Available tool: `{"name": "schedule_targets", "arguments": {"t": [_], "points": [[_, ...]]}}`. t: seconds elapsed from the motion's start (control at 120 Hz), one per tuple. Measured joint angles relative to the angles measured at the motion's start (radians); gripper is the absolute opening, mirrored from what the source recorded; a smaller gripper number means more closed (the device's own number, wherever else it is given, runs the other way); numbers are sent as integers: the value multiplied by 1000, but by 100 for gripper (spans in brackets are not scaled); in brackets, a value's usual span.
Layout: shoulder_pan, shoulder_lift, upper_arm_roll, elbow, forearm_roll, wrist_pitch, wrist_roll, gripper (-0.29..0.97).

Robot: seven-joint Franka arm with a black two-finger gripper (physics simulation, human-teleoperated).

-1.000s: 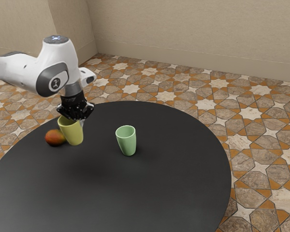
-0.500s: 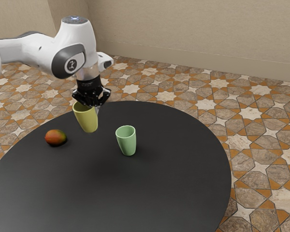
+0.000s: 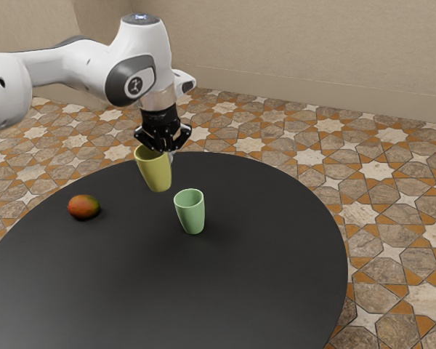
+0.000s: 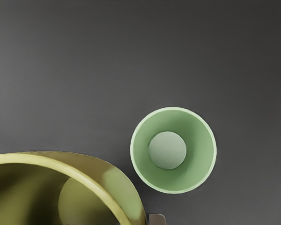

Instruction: Place the left cup onto the right cup

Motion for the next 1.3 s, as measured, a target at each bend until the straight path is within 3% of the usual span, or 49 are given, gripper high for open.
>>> {"name": "schedule_targets", "arguments": {"t": [0.458,1.3], "points": [[-1,104,-46,97,-4,-27,-44,-10],[-10,228,-39,233,-7,-67,-65,-11]]}}
